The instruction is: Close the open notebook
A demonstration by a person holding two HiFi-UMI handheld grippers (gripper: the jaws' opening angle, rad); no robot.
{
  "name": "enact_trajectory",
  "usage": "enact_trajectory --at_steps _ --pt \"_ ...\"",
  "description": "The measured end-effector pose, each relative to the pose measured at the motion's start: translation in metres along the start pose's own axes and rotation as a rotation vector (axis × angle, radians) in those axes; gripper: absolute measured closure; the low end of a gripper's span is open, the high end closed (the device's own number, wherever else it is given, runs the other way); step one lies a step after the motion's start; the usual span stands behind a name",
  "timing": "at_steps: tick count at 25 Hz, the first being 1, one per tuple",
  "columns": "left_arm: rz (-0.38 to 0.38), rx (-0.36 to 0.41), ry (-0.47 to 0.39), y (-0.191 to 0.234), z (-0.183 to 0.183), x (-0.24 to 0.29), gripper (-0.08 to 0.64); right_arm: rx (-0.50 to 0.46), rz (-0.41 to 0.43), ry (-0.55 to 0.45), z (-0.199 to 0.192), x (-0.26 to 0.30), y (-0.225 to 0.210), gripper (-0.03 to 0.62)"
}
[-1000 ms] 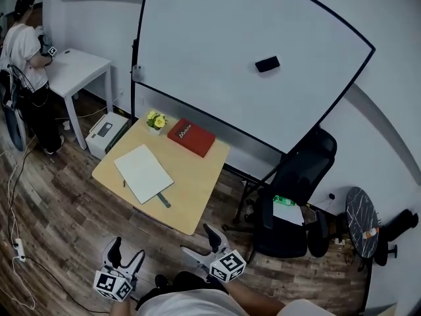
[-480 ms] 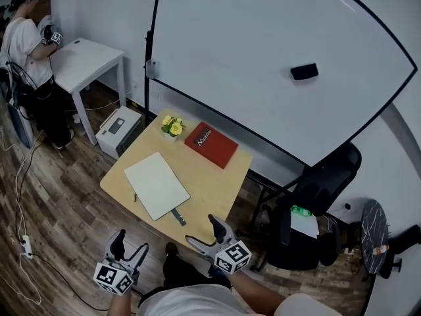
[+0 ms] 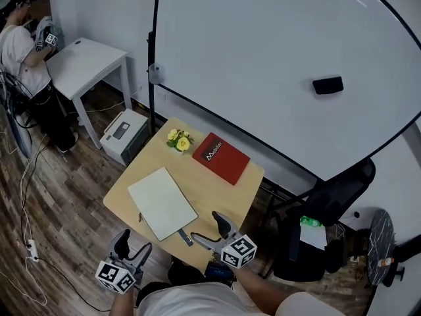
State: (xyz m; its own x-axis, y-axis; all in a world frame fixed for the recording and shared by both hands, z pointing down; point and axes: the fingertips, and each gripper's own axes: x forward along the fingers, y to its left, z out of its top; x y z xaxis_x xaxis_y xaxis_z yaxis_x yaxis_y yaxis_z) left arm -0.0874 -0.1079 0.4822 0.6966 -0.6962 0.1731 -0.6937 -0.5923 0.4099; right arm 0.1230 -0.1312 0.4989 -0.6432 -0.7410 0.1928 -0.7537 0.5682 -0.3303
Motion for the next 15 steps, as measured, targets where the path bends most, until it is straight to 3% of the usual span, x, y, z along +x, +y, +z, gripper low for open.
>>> enact_trajectory --at_steps 7,15 --pt "0.003 -0.106 0.016 0.017 -0.005 0.027 0.186 0.075 0.118 0.133 -0.015 0.034 -0.027 0.107" --pt "0.003 -0.462 0.059 0.063 -0.045 0.044 0.187 0.381 0.269 0.329 -0.048 0.069 -0.058 0.109"
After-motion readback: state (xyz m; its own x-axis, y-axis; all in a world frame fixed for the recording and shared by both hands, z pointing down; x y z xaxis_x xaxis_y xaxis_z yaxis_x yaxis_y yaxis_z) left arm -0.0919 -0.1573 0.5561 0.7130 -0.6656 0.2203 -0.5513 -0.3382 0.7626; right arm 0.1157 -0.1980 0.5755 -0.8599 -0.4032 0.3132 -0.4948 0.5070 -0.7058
